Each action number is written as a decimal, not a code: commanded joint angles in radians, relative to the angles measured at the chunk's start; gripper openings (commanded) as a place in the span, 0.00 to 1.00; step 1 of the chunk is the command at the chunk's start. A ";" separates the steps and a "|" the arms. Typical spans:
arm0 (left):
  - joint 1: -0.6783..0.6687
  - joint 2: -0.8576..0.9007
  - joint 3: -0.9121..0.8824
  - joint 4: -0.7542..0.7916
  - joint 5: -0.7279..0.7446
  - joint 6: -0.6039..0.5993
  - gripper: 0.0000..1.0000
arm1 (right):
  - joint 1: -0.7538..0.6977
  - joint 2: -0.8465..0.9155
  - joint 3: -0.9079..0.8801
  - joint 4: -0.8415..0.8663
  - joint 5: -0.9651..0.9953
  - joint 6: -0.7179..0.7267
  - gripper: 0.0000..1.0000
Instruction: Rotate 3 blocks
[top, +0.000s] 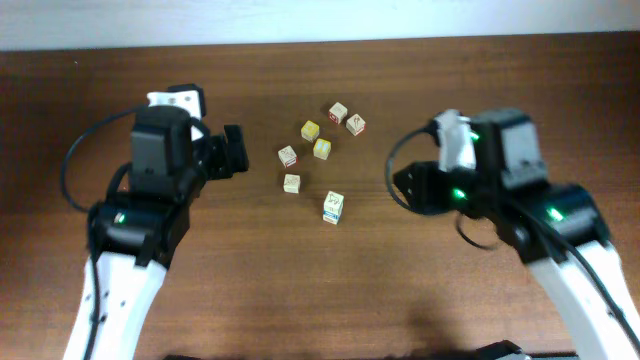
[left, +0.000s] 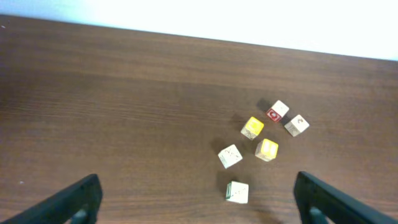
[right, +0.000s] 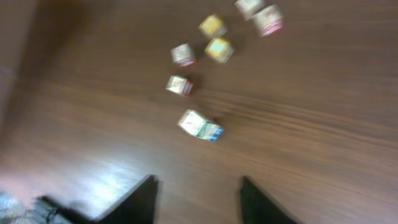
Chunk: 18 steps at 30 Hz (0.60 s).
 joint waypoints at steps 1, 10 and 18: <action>0.005 -0.032 0.014 -0.016 -0.029 0.010 0.99 | -0.039 -0.112 0.017 -0.055 0.144 -0.016 0.65; 0.005 -0.030 0.014 -0.021 -0.029 0.010 0.99 | -0.042 -0.251 0.017 -0.201 0.250 -0.016 0.99; 0.005 -0.030 0.014 -0.021 -0.029 0.010 0.99 | -0.039 -0.200 0.017 -0.240 0.349 -0.046 0.98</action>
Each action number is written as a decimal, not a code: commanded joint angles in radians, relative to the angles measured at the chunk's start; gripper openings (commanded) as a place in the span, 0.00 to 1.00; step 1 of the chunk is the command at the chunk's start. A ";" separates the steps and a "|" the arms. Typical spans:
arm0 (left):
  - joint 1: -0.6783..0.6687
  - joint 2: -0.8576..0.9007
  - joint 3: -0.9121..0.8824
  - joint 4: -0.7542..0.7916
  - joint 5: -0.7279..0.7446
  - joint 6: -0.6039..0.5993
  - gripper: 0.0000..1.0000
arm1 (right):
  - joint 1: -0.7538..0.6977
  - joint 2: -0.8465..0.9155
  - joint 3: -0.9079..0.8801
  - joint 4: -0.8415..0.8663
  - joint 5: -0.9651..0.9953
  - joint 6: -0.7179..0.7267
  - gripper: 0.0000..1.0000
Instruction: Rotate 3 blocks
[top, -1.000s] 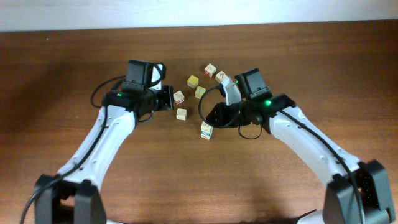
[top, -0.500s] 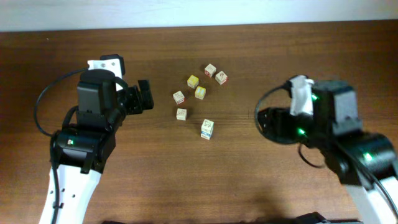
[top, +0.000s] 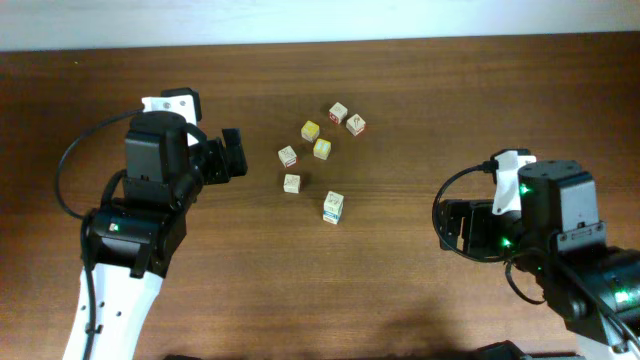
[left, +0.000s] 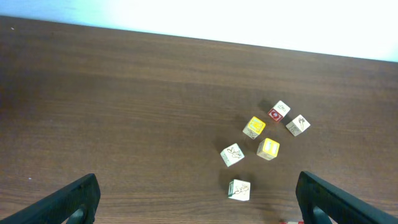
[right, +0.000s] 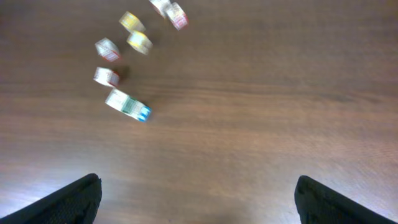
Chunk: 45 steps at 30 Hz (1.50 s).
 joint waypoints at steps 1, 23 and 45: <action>0.005 -0.002 0.013 0.000 -0.014 0.009 0.99 | -0.003 0.003 0.016 0.002 0.082 -0.018 0.98; 0.005 -0.002 0.013 0.000 -0.014 0.009 0.99 | -0.261 -0.704 -0.828 0.909 -0.061 -0.305 0.99; 0.005 -0.002 0.013 0.000 -0.014 0.009 0.99 | -0.259 -0.972 -1.300 1.161 -0.006 -0.305 0.99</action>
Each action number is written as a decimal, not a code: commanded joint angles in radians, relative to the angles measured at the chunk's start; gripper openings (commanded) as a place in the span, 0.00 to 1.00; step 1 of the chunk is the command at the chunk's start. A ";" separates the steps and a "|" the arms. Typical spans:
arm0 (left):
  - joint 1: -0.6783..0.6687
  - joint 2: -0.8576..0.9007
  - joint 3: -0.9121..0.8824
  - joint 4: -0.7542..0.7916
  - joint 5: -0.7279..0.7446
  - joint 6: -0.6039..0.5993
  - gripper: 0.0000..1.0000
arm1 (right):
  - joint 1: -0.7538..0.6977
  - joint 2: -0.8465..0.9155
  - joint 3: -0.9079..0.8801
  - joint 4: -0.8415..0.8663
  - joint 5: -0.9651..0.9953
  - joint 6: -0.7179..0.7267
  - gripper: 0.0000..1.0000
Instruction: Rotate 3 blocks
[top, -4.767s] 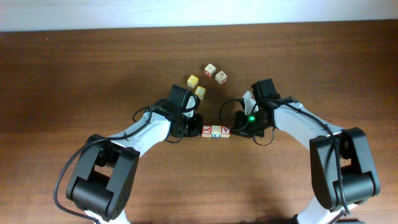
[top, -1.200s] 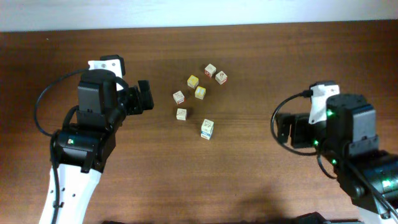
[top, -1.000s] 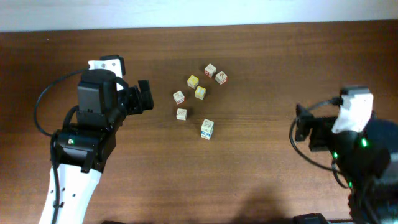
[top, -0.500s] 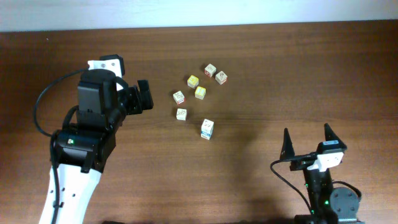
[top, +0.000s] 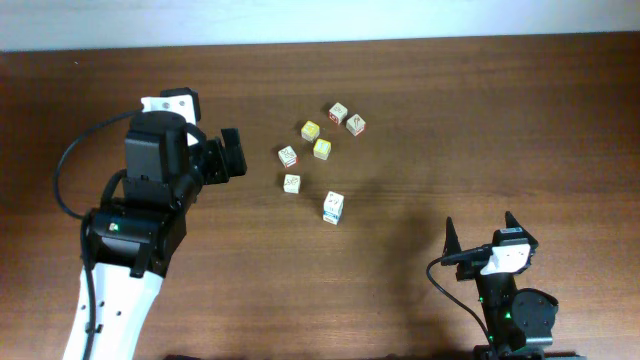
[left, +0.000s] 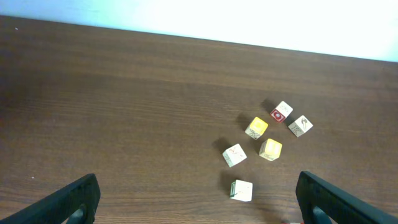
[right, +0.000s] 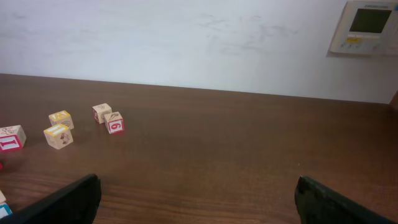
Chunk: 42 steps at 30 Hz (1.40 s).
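Several small wooden blocks lie loose in a cluster at the table's middle: two yellow ones (top: 310, 130) (top: 322, 149), a red-marked pair (top: 339, 111) at the far end, and a larger blue-edged block (top: 333, 207) nearest. My left gripper (top: 230, 155) hangs open to the cluster's left, holding nothing; in its wrist view the closest block (left: 240, 190) sits between its wide fingers (left: 68, 199). My right gripper (top: 480, 232) is open and empty near the front right edge, well away from the blocks. It sees the red "6" block (right: 114, 122) far to its left.
The brown wooden table (top: 480, 120) runs back to a white wall (right: 186, 37), which carries a control panel (right: 370, 28) at the upper right. The left arm's black cable (top: 70, 165) loops out to the left.
My right arm has drawn back from the table's right side to the front right edge, and its camera now looks level across the table. The left gripper and the blocks have stayed where they were.
At first my right gripper hung right of the cluster, jaws partly open over the blue-edged block. Then it was farther right and lower, jaws wide. Now it sits at the front right edge. The left gripper stayed open left of the blocks throughout.
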 joint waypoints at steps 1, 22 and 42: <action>0.004 -0.003 0.012 0.001 -0.006 0.009 0.99 | -0.006 -0.010 -0.009 -0.001 0.020 0.001 0.99; 0.205 -0.549 -0.622 0.454 0.229 0.455 0.99 | -0.006 -0.010 -0.009 -0.001 0.020 0.001 0.99; 0.211 -1.174 -1.218 0.608 0.212 0.600 0.99 | -0.006 -0.010 -0.009 -0.001 0.020 0.001 0.99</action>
